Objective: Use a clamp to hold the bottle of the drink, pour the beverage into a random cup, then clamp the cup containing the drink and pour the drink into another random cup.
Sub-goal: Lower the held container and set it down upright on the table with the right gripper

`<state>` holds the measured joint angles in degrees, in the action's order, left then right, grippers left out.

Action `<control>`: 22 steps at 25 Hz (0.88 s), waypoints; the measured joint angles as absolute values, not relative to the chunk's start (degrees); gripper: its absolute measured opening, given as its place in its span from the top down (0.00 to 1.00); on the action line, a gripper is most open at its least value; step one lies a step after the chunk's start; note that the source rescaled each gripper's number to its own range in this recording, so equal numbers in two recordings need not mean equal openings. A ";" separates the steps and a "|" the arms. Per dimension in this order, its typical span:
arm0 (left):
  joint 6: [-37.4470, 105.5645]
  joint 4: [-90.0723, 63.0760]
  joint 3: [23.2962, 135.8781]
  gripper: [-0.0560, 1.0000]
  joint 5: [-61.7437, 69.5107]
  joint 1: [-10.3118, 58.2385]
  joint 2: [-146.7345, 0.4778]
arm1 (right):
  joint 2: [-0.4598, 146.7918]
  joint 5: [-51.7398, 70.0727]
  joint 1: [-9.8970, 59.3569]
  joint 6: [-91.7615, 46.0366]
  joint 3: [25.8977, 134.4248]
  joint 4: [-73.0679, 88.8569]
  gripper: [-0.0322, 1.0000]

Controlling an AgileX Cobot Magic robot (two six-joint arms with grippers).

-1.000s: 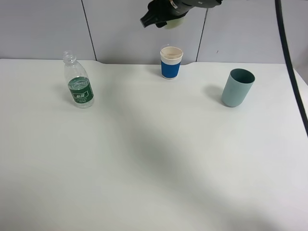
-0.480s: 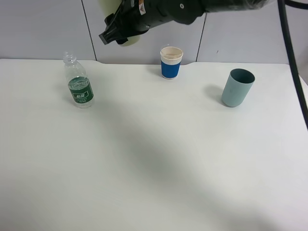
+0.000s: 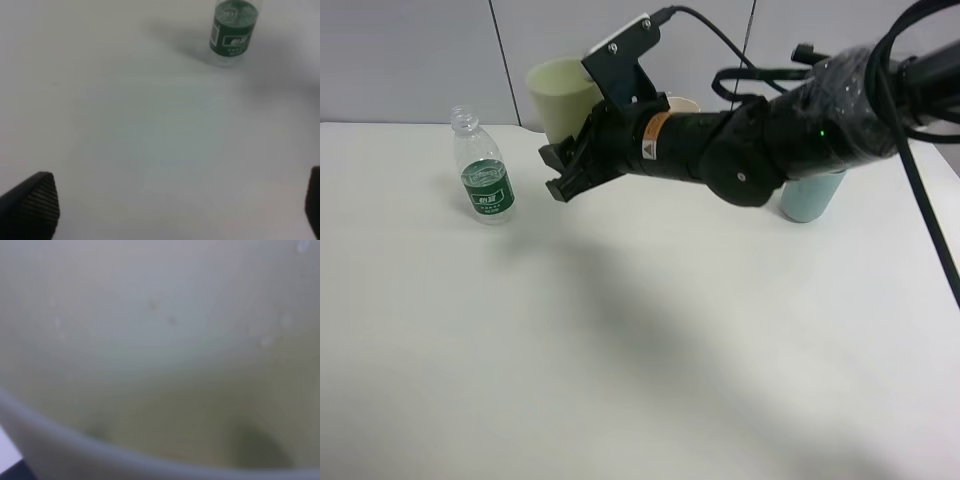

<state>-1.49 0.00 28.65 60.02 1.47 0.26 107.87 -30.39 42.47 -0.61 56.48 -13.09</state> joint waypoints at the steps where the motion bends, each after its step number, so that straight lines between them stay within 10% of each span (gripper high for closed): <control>1: -1.49 0.00 28.65 0.00 60.02 1.47 0.26 | 107.87 -32.89 42.47 -0.69 54.36 -13.03 0.97; 22: -1.49 0.00 28.65 0.00 60.02 1.47 0.26 | 120.17 -56.94 42.47 -7.66 41.31 -2.97 0.97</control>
<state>-1.49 0.00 28.65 60.02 1.47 0.26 120.17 -56.94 42.47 -7.66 41.31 -2.97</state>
